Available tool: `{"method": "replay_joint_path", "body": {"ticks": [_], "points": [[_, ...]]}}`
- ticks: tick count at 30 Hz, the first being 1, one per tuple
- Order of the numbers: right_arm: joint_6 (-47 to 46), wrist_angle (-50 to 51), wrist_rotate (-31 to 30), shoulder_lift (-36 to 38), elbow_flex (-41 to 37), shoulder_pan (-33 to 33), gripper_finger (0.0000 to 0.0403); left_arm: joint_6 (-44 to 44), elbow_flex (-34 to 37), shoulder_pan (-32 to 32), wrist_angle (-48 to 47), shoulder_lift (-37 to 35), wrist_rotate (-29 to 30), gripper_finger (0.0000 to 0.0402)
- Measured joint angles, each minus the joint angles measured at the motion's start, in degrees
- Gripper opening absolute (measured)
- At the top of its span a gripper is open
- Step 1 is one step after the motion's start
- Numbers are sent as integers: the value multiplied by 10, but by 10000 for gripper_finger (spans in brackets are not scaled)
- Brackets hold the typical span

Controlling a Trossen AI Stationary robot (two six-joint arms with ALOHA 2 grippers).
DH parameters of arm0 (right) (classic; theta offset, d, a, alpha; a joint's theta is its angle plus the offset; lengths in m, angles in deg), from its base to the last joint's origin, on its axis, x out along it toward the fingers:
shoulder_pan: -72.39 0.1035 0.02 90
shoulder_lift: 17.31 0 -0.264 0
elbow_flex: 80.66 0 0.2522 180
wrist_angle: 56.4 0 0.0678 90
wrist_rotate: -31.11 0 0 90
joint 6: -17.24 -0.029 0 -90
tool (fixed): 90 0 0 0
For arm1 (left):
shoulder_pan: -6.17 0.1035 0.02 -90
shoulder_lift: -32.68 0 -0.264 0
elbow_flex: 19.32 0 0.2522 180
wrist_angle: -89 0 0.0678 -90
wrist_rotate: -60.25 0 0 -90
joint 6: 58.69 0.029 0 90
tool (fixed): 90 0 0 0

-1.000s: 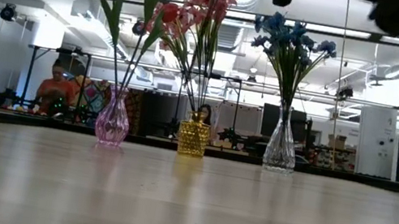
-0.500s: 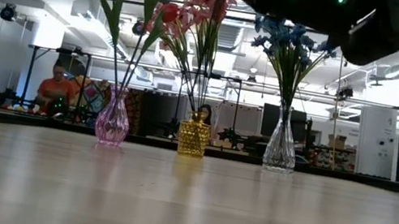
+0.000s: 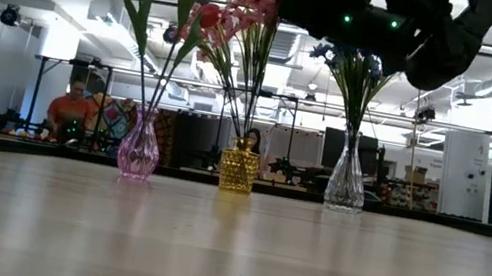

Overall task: Sort flowers into vase by color
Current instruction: Put the pink flowers into the yellow vase

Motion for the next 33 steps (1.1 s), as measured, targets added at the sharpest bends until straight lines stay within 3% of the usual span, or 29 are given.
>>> {"method": "replay_joint_path", "body": {"ticks": [33], "points": [[7,-5,6,-22,20,-46,13,2,0,0,0,0,2,178]]}}
